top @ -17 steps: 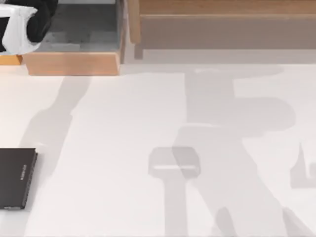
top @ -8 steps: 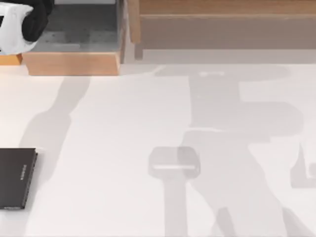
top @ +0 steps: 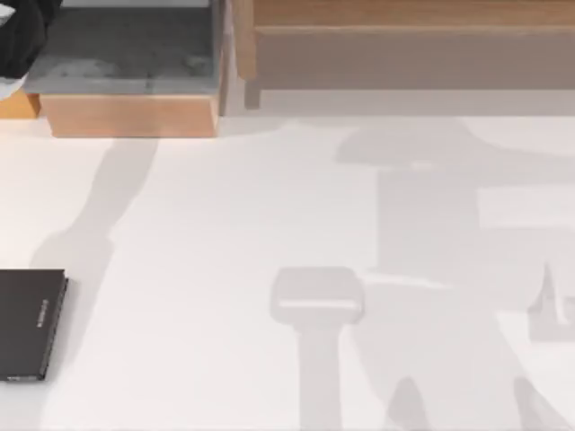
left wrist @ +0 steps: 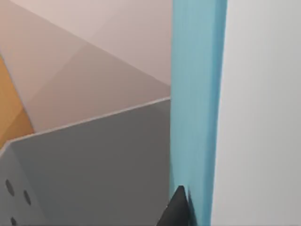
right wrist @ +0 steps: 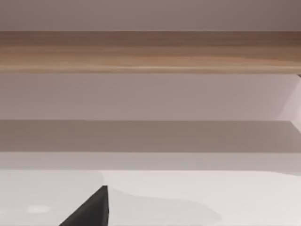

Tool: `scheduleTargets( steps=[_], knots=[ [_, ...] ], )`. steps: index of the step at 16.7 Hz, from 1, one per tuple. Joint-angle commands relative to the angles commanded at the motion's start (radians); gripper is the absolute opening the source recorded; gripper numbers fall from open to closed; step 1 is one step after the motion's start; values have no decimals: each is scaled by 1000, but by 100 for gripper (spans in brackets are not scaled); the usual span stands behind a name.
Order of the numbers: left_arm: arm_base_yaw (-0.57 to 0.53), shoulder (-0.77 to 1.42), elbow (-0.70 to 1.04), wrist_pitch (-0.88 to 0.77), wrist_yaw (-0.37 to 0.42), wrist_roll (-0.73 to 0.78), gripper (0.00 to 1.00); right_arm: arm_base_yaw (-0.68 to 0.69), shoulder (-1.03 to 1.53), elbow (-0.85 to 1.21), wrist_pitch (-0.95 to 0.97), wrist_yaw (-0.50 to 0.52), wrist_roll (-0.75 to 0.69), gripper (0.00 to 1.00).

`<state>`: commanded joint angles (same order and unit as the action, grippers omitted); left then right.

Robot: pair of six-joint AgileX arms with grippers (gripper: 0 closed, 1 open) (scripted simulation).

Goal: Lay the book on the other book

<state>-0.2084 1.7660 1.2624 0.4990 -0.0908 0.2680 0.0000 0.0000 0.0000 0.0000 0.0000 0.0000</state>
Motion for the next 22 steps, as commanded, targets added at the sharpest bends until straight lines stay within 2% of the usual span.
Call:
scheduleTargets(
  steps=[4,8,11,15,22],
  knots=[
    [38,-232,-167,-101,98,353,0,0,0,0,0,0,0,100],
    [132,-447,-317,-187,202,768,0,0,0,0,0,0,0,100],
    [196,-571,-389,-240,280,1013,0,0,0,0,0,0,0,100],
    [317,-714,-557,-308,385,1231,0,0,0,0,0,0,0,100],
    [675,-956,-1003,-434,565,1552,0,0,0,0,0,0,0,100]
  ],
)
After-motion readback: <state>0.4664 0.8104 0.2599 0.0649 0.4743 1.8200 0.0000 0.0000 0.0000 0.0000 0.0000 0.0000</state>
